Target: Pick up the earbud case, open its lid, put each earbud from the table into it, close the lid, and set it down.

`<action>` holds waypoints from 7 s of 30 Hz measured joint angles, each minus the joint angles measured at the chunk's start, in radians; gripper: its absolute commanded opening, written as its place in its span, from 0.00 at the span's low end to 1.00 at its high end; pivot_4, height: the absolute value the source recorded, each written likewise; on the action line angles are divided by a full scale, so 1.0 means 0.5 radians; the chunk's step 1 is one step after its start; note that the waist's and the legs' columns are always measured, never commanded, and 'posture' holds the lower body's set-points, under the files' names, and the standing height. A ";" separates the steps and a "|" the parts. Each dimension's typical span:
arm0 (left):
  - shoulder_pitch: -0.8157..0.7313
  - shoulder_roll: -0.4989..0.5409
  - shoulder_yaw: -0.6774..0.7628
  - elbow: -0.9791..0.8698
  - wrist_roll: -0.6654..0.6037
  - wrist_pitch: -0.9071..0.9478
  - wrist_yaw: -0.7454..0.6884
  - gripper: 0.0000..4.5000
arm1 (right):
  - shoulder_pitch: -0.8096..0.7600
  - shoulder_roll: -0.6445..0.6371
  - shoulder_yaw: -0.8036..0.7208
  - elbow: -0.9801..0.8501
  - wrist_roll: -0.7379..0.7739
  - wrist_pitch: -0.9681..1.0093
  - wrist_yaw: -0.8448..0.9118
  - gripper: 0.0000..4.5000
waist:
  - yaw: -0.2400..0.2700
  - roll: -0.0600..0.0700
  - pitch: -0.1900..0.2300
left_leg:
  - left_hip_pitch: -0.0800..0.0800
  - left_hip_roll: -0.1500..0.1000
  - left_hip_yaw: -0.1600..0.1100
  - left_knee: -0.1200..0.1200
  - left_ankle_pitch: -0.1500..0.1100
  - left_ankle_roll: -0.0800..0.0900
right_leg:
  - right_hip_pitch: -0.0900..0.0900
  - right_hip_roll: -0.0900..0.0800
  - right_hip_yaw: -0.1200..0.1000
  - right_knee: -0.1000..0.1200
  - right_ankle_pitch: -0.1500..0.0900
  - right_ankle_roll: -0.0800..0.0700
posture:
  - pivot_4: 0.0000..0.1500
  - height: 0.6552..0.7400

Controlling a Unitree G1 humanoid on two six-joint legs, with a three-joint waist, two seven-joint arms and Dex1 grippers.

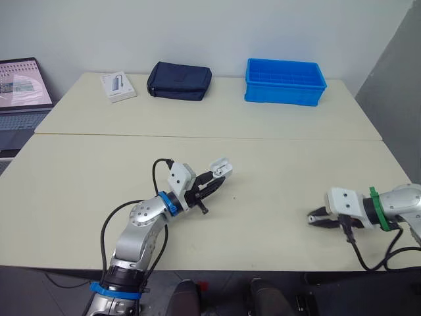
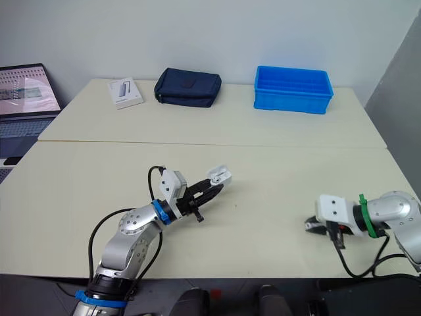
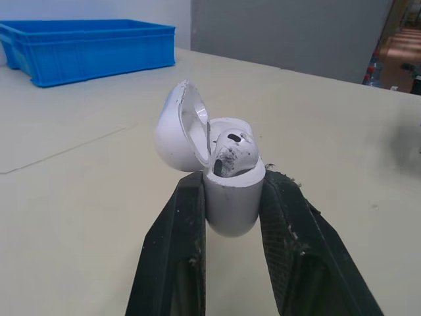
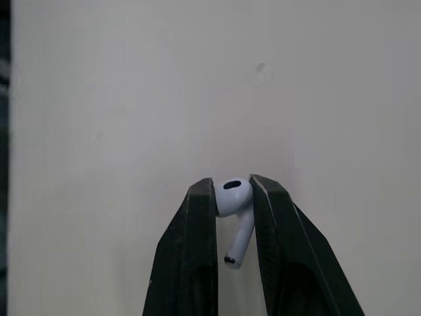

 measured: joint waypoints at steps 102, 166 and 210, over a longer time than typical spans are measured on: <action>-0.028 0.009 -0.009 -0.095 -0.013 0.116 -0.008 0.17 | -0.651 1.420 -0.166 -0.856 0.352 1.324 -0.955 0.08 | -0.039 -0.016 -0.004 | 0.023 0.000 0.030 -0.003 0.000 -0.001 | 0.002 0.005 0.039 0.006 0.010 0.008 | 1.00 0.95; -0.219 0.043 0.039 0.143 -0.010 0.067 -0.091 0.17 | -0.227 1.403 -0.126 -0.619 0.166 0.657 -1.340 0.56 | -0.051 -0.016 -0.003 | 0.023 0.002 0.043 -0.017 0.000 -0.001 | -0.007 0.006 0.049 -0.001 0.009 0.009 | 1.00 0.95; -0.133 0.148 0.163 0.111 -0.011 0.074 -0.055 0.17 | -0.195 1.788 0.842 -0.366 -0.201 1.103 -1.677 0.32 | -0.053 -0.021 -0.005 | 0.024 0.003 0.045 -0.027 0.000 -0.001 | -0.009 0.006 0.048 -0.005 0.009 0.008 | 1.00 0.95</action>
